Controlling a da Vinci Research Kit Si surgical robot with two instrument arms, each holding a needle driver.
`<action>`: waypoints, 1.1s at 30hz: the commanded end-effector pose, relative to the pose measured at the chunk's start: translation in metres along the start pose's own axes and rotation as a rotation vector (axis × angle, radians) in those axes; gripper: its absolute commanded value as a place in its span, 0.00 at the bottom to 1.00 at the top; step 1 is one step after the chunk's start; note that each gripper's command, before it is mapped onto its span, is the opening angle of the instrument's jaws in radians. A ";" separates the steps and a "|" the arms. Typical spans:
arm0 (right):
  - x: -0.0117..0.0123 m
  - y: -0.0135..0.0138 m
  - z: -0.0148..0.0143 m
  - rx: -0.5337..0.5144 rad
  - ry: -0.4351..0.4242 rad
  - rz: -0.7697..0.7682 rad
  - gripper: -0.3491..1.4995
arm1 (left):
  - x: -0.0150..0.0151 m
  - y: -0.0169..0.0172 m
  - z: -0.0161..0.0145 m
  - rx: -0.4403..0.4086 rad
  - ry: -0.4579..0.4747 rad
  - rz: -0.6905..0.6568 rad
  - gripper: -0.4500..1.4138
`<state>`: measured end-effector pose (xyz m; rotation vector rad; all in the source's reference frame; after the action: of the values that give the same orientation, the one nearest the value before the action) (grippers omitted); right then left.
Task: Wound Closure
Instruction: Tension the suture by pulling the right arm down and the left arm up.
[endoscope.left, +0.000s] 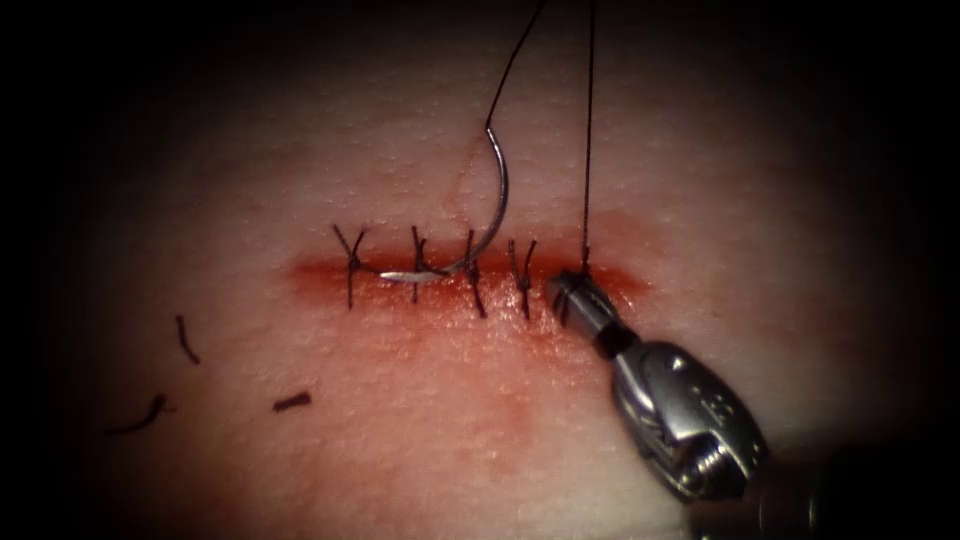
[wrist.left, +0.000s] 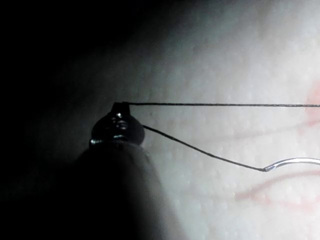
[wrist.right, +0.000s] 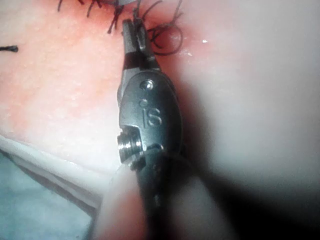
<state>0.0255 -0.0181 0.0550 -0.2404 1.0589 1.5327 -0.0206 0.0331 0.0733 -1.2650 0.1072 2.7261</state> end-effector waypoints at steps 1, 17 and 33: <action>-0.0009 -0.0003 0.0001 0.001 -0.004 -0.006 0.00 | -0.0001 -0.0009 0.0009 0.007 -0.002 0.002 0.00; -0.0013 -0.0005 -0.0007 0.004 0.000 -0.031 0.00 | -0.0010 -0.0052 0.0029 0.106 -0.010 0.036 0.00; -0.0034 -0.0026 -0.0030 0.069 -0.008 -0.101 0.00 | -0.0020 -0.0088 0.0034 0.238 0.008 0.015 0.00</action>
<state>0.0269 -0.0225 0.0537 -0.2424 1.0749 1.3993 -0.0201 0.0414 0.0767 -1.2062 0.4329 2.6166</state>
